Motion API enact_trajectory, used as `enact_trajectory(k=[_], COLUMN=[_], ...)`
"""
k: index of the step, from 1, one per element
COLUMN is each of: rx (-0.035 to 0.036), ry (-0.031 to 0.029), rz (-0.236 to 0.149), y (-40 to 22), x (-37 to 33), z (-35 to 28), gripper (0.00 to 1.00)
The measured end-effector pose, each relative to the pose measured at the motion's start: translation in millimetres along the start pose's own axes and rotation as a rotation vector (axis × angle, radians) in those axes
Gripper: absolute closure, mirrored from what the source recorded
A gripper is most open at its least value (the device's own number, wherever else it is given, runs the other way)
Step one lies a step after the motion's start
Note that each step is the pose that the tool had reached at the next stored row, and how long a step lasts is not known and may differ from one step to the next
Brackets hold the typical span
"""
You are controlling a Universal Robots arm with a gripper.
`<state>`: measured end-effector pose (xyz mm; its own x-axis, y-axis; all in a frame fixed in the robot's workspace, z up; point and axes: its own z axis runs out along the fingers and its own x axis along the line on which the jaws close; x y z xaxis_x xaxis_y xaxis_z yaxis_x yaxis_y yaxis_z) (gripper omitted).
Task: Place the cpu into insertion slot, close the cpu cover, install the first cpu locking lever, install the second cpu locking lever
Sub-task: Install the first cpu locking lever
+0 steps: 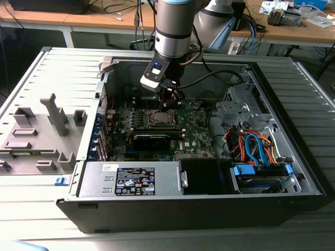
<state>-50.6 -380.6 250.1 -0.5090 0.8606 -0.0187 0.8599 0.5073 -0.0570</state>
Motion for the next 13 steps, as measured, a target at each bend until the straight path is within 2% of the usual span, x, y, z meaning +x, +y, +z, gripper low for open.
enact_trajectory(k=[13], rx=[-0.0004], ry=[-0.0013], rz=[-0.024], y=[0.0], x=[0.0], z=[0.0], gripper=[0.89])
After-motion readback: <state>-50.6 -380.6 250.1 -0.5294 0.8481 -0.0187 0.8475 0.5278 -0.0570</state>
